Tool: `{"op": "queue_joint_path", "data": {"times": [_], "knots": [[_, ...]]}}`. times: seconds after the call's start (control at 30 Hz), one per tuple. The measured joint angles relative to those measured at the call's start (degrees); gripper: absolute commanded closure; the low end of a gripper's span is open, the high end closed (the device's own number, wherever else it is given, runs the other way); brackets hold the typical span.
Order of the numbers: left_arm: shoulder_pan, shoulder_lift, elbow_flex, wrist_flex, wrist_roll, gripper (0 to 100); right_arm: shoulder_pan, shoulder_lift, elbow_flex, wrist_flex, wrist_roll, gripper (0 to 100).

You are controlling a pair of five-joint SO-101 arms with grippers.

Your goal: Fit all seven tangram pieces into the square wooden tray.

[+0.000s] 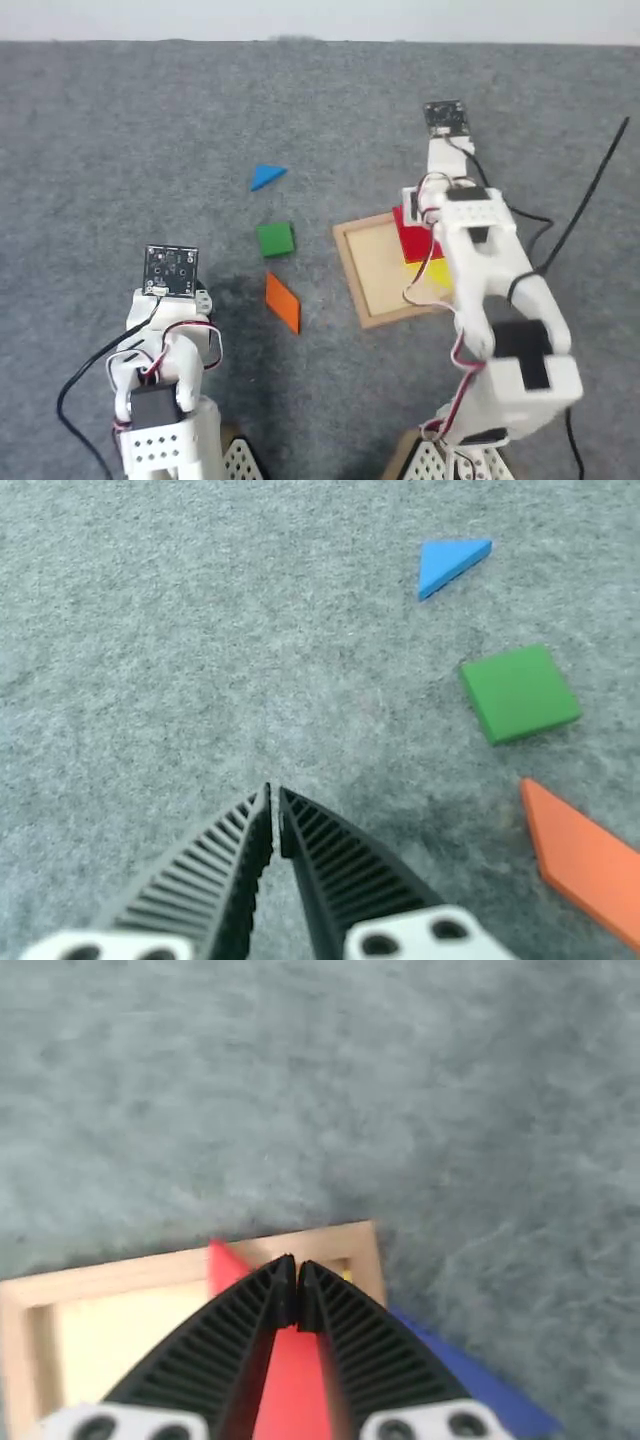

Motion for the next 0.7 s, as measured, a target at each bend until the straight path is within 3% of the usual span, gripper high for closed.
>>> {"op": "queue_joint_path", "data": {"times": [0.7], "knots": [[0.0,0.0,0.0,0.0,0.0,98,-11.78,2.46,0.7,2.55,5.45,99.0]]}}
